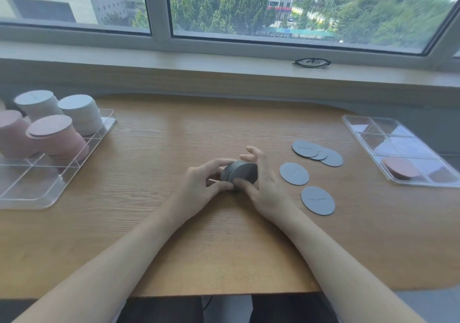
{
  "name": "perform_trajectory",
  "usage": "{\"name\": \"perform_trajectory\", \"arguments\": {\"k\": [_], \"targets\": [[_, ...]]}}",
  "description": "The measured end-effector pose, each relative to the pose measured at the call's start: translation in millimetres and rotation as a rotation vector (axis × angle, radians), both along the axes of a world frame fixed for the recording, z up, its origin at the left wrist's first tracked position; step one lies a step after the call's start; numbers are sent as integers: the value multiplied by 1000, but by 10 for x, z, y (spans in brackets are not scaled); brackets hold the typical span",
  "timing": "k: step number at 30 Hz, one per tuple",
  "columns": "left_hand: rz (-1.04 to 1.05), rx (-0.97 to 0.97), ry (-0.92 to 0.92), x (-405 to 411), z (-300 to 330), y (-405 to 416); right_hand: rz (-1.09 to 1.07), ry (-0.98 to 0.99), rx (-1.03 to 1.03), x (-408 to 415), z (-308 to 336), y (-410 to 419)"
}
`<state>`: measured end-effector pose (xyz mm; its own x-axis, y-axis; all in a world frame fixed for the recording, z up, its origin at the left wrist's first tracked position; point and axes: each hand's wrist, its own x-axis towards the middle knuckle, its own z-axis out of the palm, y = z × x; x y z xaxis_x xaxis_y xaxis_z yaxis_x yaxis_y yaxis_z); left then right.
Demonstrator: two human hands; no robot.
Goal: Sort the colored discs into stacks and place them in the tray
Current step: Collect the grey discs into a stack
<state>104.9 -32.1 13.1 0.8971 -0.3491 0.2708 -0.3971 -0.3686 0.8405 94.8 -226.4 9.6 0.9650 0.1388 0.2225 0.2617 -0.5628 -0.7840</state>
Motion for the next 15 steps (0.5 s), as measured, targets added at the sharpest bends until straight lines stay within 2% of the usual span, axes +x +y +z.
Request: {"name": "perform_trajectory", "arguments": {"k": [5,10,15], "targets": [[13,33,-29,14,-32,-6,80,84,-100,-15,27,-27],[36,7,-62,6,-52,-32,136,41,-206,-64,97,-104],[56,4,-52,8,-50,-20,-68,-81,-266,-128,29,-553]]}}
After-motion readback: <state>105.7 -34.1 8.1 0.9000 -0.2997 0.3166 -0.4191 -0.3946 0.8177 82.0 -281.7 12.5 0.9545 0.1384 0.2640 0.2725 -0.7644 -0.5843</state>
